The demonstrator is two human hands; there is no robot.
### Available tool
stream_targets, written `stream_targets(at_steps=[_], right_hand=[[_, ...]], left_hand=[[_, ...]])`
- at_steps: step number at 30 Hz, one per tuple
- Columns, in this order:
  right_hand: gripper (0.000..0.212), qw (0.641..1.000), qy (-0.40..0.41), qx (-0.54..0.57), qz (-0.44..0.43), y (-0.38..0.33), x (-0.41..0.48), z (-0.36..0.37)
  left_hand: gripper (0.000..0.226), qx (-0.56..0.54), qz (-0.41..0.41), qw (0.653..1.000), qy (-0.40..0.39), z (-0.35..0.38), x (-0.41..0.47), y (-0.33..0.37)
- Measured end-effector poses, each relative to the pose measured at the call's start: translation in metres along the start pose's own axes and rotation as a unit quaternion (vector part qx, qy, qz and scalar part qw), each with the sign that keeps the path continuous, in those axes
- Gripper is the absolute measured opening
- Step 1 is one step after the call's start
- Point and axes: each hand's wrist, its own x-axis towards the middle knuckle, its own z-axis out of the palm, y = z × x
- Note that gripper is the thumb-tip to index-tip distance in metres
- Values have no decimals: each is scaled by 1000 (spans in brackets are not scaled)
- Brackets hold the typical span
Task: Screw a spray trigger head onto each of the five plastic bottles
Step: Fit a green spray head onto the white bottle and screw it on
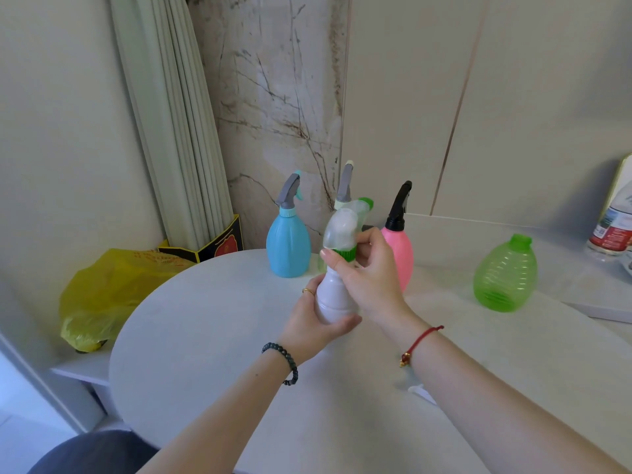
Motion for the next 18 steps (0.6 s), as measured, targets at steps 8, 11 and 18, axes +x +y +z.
stream_targets(at_steps=[8,11,18], right_hand=[[26,990,46,127,-28,17,-15,18],[33,984,85,153,-21,19,-16,20],[35,980,147,136,-1,15,-12,26]], left_hand=[[68,-25,19,999,-8,-2,-1,1],[70,-27,24,999,-9,0,0,3],[74,-37,21,999,-15,2,1,2]])
